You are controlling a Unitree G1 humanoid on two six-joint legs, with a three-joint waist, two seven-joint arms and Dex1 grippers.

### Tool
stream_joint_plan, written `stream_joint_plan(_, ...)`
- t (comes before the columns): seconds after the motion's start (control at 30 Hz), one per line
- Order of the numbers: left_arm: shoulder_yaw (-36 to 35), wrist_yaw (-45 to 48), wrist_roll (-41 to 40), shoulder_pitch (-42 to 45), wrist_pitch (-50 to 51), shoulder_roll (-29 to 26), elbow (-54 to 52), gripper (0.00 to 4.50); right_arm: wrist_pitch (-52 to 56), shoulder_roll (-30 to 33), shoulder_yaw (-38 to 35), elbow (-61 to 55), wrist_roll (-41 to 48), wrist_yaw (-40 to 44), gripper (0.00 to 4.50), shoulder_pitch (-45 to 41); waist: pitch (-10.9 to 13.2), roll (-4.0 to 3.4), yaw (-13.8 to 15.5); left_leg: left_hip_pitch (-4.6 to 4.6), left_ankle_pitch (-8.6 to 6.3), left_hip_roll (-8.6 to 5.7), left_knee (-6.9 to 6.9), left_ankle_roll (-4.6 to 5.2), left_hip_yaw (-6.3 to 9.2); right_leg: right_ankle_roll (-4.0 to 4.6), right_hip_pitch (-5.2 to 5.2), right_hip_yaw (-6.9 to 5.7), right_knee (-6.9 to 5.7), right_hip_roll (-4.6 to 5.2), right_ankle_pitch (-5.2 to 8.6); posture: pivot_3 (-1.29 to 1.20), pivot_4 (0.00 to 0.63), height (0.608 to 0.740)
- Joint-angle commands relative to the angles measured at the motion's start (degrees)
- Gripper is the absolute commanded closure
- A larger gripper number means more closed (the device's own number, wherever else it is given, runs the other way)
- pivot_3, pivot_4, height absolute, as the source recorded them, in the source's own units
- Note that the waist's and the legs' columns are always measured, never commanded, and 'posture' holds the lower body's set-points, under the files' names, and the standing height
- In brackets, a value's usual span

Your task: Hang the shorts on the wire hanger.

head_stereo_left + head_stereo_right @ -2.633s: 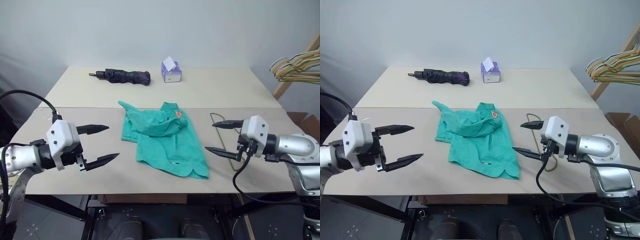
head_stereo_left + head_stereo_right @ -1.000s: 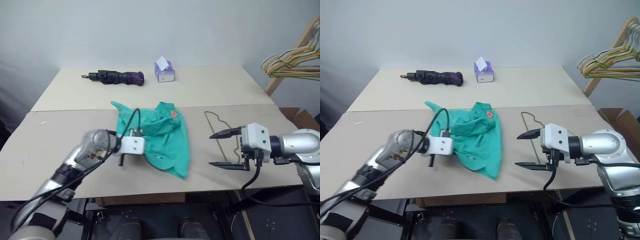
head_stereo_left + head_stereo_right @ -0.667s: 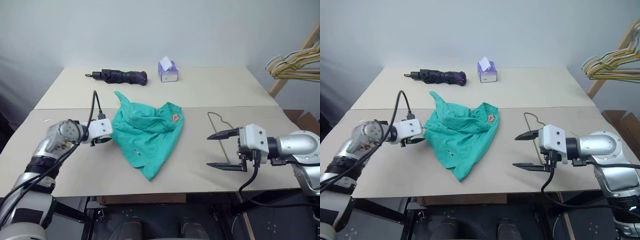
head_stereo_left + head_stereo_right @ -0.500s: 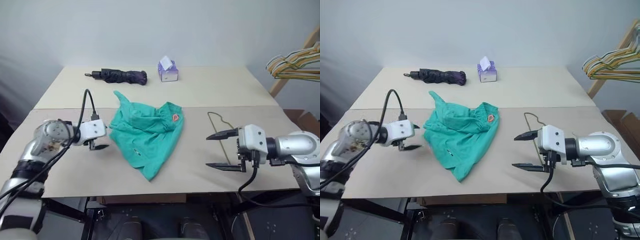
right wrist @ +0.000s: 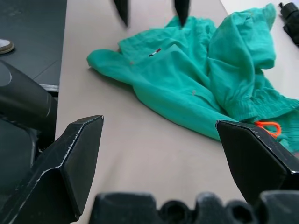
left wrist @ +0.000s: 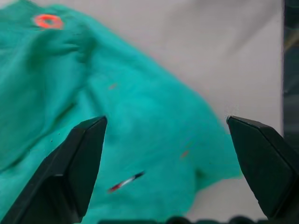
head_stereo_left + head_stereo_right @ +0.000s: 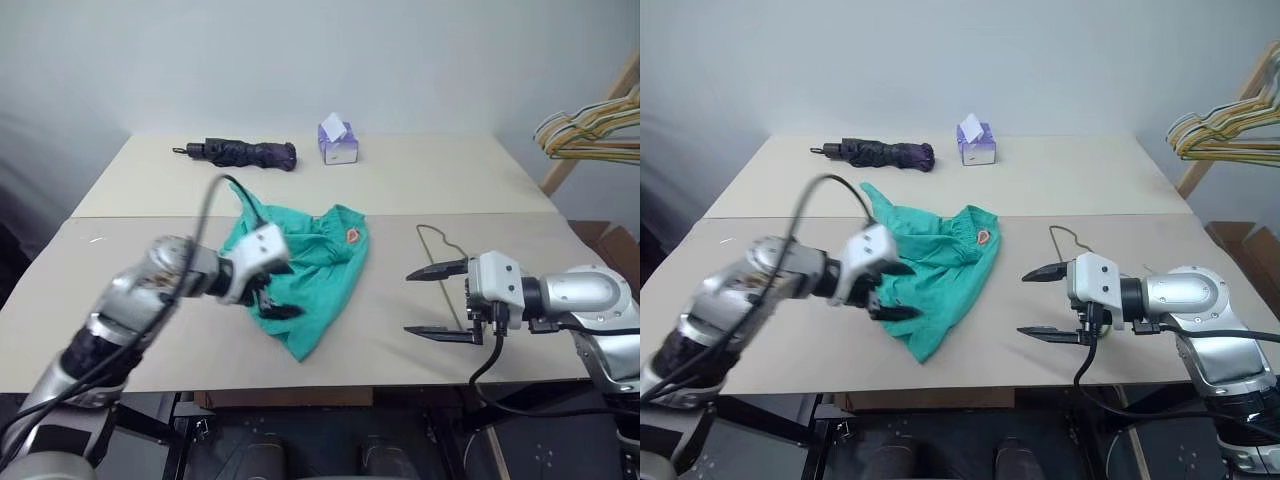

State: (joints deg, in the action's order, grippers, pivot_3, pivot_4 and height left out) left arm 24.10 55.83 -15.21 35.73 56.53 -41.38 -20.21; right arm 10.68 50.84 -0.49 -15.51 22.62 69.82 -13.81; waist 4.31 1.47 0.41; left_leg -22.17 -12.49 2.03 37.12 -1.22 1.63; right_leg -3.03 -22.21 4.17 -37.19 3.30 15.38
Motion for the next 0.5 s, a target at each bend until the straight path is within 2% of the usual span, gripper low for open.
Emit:
stream_joint_plan(0.03, 4.10, -7.10, 3.32, 1.11, 5.30, 4.89, 0.22, 0.06, -0.03, -0.80, -0.72, -1.85, 0.09, -1.56, 0.00, -0.67, 0.00, 0.00, -0.01, 0.01, 0.00, 0.00, 0.00, 0.00, 0.02, 0.00, 0.00, -0.01, -0.01, -0.01, 0.00, 0.05, 0.040, 0.740)
stream_joint_plan(0.13, 7.45, -10.54, 6.07, 0.15, 5.86, 6.56, 1.23, 0.06, 0.44, -1.03, -1.17, -3.17, 0.29, -2.62, 0.00, 0.38, 0.00, 0.00, -0.19, 0.00, 0.00, -0.01, 0.03, 0.00, 0.03, 0.00, 0.01, 0.00, -0.01, -0.01, 0.00, 0.04, 0.040, 0.740)
stream_joint_plan(0.4, 13.32, -12.85, 11.43, -2.57, 1.34, 5.84, 5.49, 0.06, 0.71, -1.07, -1.14, -4.21, 0.41, -4.14, 0.00, 1.17, -0.03, -0.04, -0.43, 0.08, 0.00, -0.02, 0.03, 0.00, 0.02, 0.20, 0.08, 0.00, 0.00, 0.01, -0.11, 0.03, 0.039, 0.740)
stream_joint_plan(0.43, 13.42, -13.10, 11.81, -2.69, 1.09, 5.97, 6.07, 0.47, 0.73, -1.05, -1.08, -4.27, 0.44, -4.26, 0.00, 1.19, -0.04, -0.05, -0.34, 0.10, 0.00, -0.03, 0.03, 0.00, 0.02, 0.08, 0.11, 0.00, 0.01, 0.01, -0.04, 0.03, 0.039, 0.740)
stream_joint_plan(0.5, 13.34, -12.53, 11.96, -2.81, -0.06, 5.76, 6.92, 0.93, 0.55, -1.07, -1.04, -4.17, 0.46, -4.33, 0.00, 1.25, -0.06, -0.05, -0.29, 0.15, 0.00, -0.03, 0.03, 0.00, 0.02, 0.01, 0.15, 0.00, 0.01, 0.01, 0.00, 0.03, 0.039, 0.740)
